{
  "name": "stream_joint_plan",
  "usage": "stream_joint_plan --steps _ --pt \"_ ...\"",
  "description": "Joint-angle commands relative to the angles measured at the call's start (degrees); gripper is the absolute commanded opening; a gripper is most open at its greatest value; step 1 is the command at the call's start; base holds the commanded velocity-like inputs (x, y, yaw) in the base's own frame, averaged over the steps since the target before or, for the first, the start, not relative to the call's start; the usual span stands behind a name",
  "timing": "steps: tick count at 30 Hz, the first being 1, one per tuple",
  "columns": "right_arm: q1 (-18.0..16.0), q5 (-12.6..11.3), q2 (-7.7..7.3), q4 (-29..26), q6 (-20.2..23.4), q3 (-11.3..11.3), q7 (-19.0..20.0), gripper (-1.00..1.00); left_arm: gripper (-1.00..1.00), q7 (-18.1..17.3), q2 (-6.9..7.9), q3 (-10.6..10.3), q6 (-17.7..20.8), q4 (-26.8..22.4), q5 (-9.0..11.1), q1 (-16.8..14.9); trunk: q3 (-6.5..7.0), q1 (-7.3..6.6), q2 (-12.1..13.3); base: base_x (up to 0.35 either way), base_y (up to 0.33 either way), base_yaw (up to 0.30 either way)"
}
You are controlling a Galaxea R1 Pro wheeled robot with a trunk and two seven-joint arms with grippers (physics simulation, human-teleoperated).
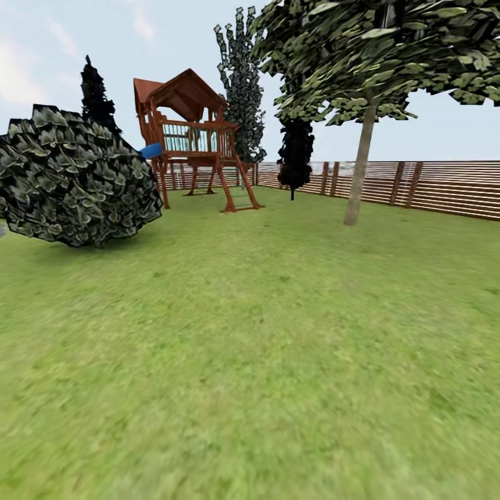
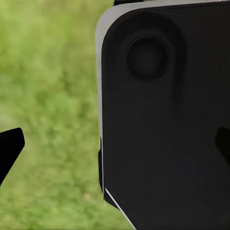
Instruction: Take the three Easter eggs out of the wicker basket on the lawn in the garden, then place them on the lawn next to a single tree (choose any tree) so that all three eggs are next to the same tree and none are left in the basket.
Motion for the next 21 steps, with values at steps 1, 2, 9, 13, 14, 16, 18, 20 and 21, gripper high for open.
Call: stream_joint_plan --steps 1,2,9,13,14,16,18,20,21 --pt "-0.04 0.47 0.00 0.08 -0.01 -0.04 -0.03 1.00 1.00 0.05 0.00 0.02 0.03 -0.13 -0.03 0.05 -0.04 0.03 -0.02 0.294 -0.150 0.000" --pt "-0.04 0.47 0.00 0.07 -0.01 -0.04 -0.03 1.00 1.00 0.05 0.00 0.02 0.03 -0.13 -0.03 0.04 -0.04 0.03 -0.02 0.294 -0.150 0.000" --pt "-0.04 0.47 0.00 0.06 -0.01 -0.08 -0.03 1.00 1.00 0.05 0.00 0.02 0.03 -0.13 -0.03 0.07 -0.04 0.03 -0.02 0.294 -0.150 0.000" --pt "-0.04 0.47 0.00 0.05 -0.05 -0.05 -0.03 1.00 1.00 0.05 0.00 -0.03 0.03 -0.13 -0.03 0.07 -0.04 0.03 -0.02 0.294 -0.150 0.000" --pt "-0.04 0.47 0.00 0.05 -0.05 -0.05 -0.03 1.00 1.00 0.05 0.00 -0.03 0.03 -0.13 -0.03 0.06 -0.04 0.03 -0.02 0.294 -0.150 0.000" --pt "-0.04 0.47 0.00 0.07 -0.06 -0.04 -0.03 1.00 1.00 0.05 0.00 -0.03 0.03 -0.13 -0.03 0.07 -0.04 0.03 -0.02 0.294 -0.150 0.000" --pt "-0.04 0.47 0.00 0.05 -0.06 -0.04 -0.03 1.00 1.00 0.05 0.00 -0.06 0.03 -0.13 -0.03 0.06 -0.04 0.03 -0.02 0.294 -0.150 -0.074" --pt "-0.04 0.47 0.00 0.07 -0.10 0.01 -0.03 1.00 1.00 0.05 0.00 -0.06 0.03 -0.13 -0.03 0.06 -0.04 0.03 -0.02 0.294 -0.150 -0.193" --pt "-0.04 0.47 0.00 0.06 -0.12 0.03 -0.03 1.00 1.00 0.05 0.00 -0.06 0.03 -0.13 -0.03 0.05 -0.04 0.03 -0.02 0.294 -0.150 -0.237"
